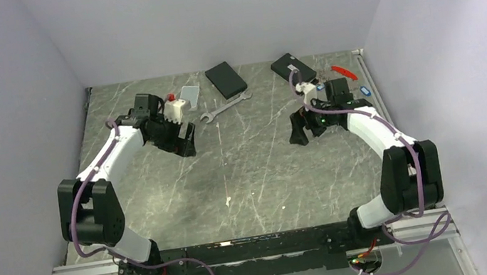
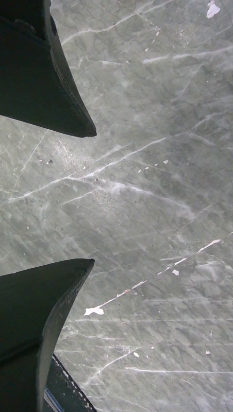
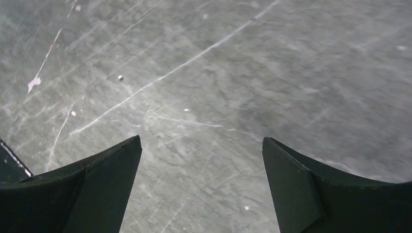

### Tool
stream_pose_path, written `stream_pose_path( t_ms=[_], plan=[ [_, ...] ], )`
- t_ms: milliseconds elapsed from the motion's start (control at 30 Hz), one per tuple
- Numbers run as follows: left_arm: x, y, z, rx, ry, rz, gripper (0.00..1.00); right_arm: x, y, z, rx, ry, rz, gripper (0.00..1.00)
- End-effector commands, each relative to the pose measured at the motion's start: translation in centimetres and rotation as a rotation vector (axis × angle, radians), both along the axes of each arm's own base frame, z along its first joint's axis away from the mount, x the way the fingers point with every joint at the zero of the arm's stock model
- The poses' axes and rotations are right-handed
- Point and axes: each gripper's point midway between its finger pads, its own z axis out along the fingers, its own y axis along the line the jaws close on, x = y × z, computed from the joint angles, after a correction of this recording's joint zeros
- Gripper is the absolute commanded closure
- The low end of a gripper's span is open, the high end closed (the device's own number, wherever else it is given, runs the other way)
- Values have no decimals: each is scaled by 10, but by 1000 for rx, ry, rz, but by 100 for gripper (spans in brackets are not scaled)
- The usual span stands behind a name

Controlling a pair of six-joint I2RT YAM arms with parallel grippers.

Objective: Remove the keys from the keyring

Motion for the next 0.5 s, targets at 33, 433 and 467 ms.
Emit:
stream_pose_path(
  t_ms=[33, 433, 467],
  plan=[
    [-2, -7, 24, -54, -69, -18, 1, 54, -54, 30, 41, -41, -159, 0],
    [-5, 1, 42, -132, -103, 18, 1, 175, -191, 19, -53, 29, -465, 1],
    [-3, 3, 43, -138, -106, 32, 1, 182, -195, 15, -64, 33, -470, 1]
  ],
)
